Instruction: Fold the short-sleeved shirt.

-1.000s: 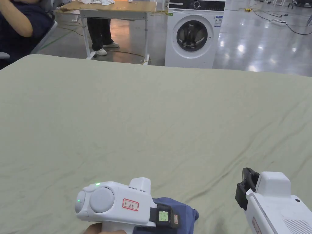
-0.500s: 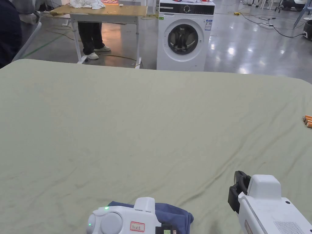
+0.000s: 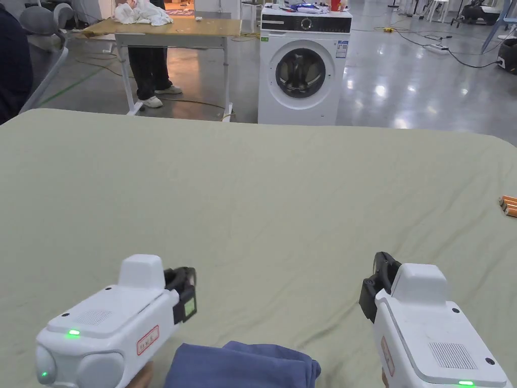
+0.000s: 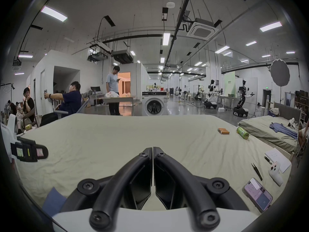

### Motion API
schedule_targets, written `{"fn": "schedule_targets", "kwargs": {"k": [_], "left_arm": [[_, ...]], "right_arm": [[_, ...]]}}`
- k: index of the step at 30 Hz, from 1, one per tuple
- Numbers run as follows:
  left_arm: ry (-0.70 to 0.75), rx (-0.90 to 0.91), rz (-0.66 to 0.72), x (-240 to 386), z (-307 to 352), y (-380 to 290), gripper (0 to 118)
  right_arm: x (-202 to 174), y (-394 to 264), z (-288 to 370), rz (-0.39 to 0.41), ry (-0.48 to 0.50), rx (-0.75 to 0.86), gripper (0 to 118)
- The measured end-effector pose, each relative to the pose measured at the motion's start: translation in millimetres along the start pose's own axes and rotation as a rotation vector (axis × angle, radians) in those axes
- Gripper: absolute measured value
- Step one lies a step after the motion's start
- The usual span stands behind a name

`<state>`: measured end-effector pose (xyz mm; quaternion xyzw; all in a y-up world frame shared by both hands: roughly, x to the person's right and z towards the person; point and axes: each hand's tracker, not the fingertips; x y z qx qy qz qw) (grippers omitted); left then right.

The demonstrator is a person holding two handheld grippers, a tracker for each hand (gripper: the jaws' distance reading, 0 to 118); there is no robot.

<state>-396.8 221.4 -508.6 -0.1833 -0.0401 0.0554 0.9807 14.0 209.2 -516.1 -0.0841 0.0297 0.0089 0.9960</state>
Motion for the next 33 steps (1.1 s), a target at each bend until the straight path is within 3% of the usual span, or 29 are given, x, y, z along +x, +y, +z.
{"fn": "schedule_targets", "kwargs": {"k": [6,14,25,33], "left_arm": [[0.162,0.229,-0.098,2,34,5,10],[0.263,0.291,-0.139,1,57,1,10],[0.288,0.206,-0.088,-36,77,-27,10],[0.265,0.108,-0.043,-57,87,-52,10]], "right_arm": [[-5,15,3,-0.029,-0.017,0.099,0],[-8,22,23,-0.023,-0.023,0.150,0],[-87,-81,67,0.060,0.261,-0.199,0],[-104,-154,44,0.086,0.158,-0.330,0]]}}
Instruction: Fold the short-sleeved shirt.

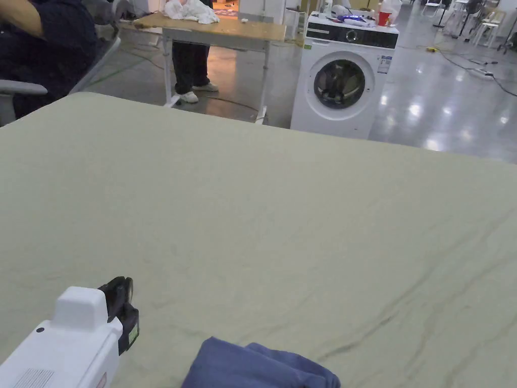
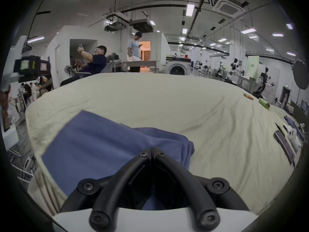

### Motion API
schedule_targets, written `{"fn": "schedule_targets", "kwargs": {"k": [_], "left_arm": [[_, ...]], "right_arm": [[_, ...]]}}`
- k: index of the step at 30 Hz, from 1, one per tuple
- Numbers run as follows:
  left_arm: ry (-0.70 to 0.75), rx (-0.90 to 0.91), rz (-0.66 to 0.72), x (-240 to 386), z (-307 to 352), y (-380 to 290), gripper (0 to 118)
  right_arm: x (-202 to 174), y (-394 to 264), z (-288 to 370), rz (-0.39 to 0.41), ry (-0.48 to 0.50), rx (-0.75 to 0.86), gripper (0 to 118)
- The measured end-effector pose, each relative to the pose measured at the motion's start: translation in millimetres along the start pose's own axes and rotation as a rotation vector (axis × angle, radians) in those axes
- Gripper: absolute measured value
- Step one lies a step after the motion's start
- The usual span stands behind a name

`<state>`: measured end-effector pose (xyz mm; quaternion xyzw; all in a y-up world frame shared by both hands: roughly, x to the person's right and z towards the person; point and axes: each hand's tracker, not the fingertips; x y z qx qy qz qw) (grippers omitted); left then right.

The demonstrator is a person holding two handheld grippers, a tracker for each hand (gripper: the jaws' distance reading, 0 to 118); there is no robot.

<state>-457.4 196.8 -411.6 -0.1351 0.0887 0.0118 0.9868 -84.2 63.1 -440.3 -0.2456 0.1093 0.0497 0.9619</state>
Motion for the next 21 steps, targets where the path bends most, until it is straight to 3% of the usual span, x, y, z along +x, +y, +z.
{"fn": "schedule_targets", "kwargs": {"k": [7,9,10,11,13,17,21], "left_arm": [[-0.294,-0.267,0.114,-23,-44,-19,14],[-0.398,-0.383,0.204,-31,-68,-33,29],[-0.431,-0.437,0.250,-33,-77,-40,42],[-0.501,-0.511,0.305,-34,-93,-51,65],[-0.634,-0.644,0.406,-35,-123,-76,87],[-0.729,-0.757,0.541,-23,-155,-116,89],[-0.937,-0.837,0.637,9,-180,-144,89]], "right_arm": [[7,2,0,0.013,-0.001,0.013,0],[7,2,0,0.014,0.002,0.011,0],[8,2,0,0.019,0.004,0.011,0],[8,2,0,0.024,0.006,0.012,0],[9,2,1,0.026,0.010,0.011,0],[10,3,1,0.021,0.014,0.006,0],[9,4,1,0.025,0.015,0.004,0]]}}
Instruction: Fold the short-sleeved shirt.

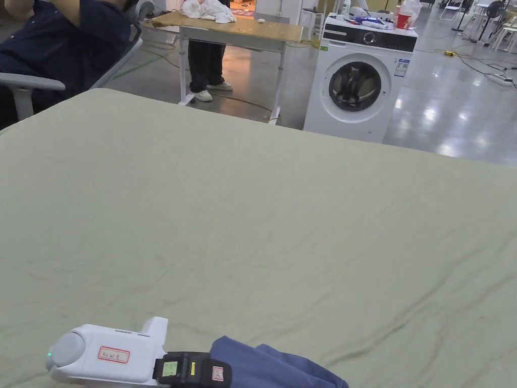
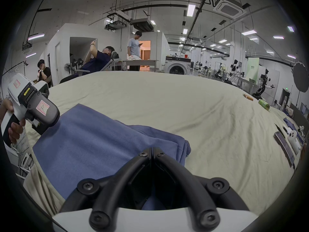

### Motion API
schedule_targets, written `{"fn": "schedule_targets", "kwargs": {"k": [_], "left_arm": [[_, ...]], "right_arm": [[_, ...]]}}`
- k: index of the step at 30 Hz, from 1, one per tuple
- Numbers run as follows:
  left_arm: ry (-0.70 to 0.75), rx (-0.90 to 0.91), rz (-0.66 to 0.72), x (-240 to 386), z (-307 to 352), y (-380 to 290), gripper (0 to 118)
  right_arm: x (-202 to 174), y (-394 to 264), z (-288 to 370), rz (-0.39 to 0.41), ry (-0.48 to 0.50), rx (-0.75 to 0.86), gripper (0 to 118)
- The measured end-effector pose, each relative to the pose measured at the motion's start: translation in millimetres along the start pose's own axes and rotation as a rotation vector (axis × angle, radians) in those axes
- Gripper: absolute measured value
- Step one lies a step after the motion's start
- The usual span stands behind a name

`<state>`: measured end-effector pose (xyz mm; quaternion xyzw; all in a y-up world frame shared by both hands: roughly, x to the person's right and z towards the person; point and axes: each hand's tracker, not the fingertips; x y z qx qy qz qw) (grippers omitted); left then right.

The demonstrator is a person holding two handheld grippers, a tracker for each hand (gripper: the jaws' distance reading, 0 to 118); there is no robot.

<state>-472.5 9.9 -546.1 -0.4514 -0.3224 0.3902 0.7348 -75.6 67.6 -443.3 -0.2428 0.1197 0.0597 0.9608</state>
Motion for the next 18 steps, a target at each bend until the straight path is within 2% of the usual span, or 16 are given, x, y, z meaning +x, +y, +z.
{"fn": "schedule_targets", "kwargs": {"k": [4,7,8,11,14,18], "left_arm": [[-0.088,-0.023,0.083,-13,-31,1,86],[-0.086,0.010,0.131,-25,-37,-2,64],[-0.087,0.010,0.141,-29,-36,-3,50],[-0.109,0.022,0.157,-33,-32,-12,36],[-0.113,0.054,0.145,-25,-29,-21,29],[-0.138,0.093,0.163,-24,-27,-31,26]], "right_arm": [[1,1,0,0.008,0.004,-0.003,0],[2,1,-1,0.010,0.006,-0.009,0],[2,1,-1,0.010,0.006,-0.010,0],[2,2,0,0.016,0.013,-0.008,0],[-1,2,0,0.031,0.011,-0.003,0],[-2,4,0,0.056,0.014,0.002,0]]}}
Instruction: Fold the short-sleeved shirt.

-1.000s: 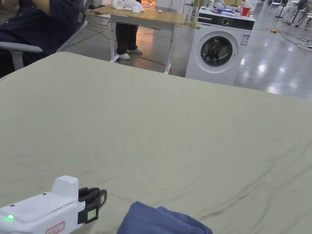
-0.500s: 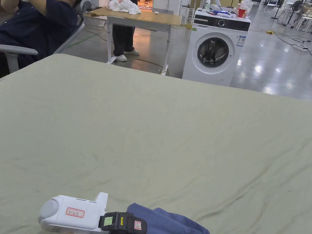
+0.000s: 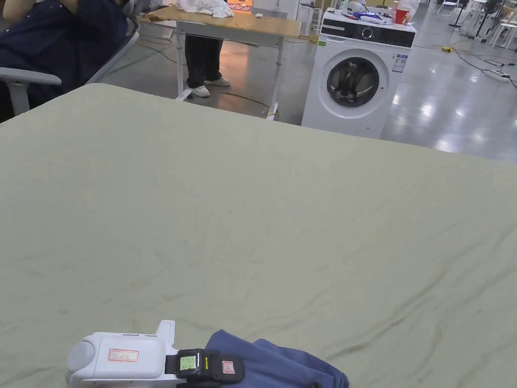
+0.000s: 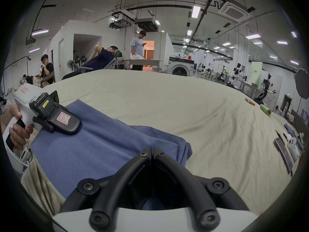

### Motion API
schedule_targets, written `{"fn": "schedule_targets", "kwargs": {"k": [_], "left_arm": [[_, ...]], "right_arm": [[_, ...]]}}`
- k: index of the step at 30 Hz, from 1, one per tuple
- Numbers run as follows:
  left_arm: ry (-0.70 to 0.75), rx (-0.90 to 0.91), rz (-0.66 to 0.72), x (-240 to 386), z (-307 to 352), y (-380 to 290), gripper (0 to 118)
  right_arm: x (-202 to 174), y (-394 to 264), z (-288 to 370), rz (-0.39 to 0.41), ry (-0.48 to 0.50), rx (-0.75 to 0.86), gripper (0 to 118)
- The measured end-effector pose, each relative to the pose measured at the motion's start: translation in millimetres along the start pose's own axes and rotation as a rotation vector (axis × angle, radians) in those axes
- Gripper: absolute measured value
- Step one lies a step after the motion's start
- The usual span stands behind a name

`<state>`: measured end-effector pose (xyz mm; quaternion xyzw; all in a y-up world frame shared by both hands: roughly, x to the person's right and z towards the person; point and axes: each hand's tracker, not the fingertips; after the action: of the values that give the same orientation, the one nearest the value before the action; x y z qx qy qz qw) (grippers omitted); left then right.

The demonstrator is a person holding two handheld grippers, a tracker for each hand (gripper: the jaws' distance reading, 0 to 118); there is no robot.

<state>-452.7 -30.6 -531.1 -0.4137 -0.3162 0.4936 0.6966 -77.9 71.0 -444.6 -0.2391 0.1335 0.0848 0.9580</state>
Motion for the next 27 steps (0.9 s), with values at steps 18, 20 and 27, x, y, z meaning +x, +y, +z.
{"fn": "schedule_targets", "kwargs": {"k": [18,20,27], "left_arm": [[0.250,0.162,-0.129,80,207,86,26],[0.312,0.168,-0.139,100,235,91,26],[0.557,0.211,-0.156,146,338,121,26]], "right_arm": [[94,132,-5,-0.063,-0.122,0.230,0],[106,143,-6,-0.063,-0.140,0.245,0],[140,161,-6,-0.088,-0.194,0.263,0]]}}
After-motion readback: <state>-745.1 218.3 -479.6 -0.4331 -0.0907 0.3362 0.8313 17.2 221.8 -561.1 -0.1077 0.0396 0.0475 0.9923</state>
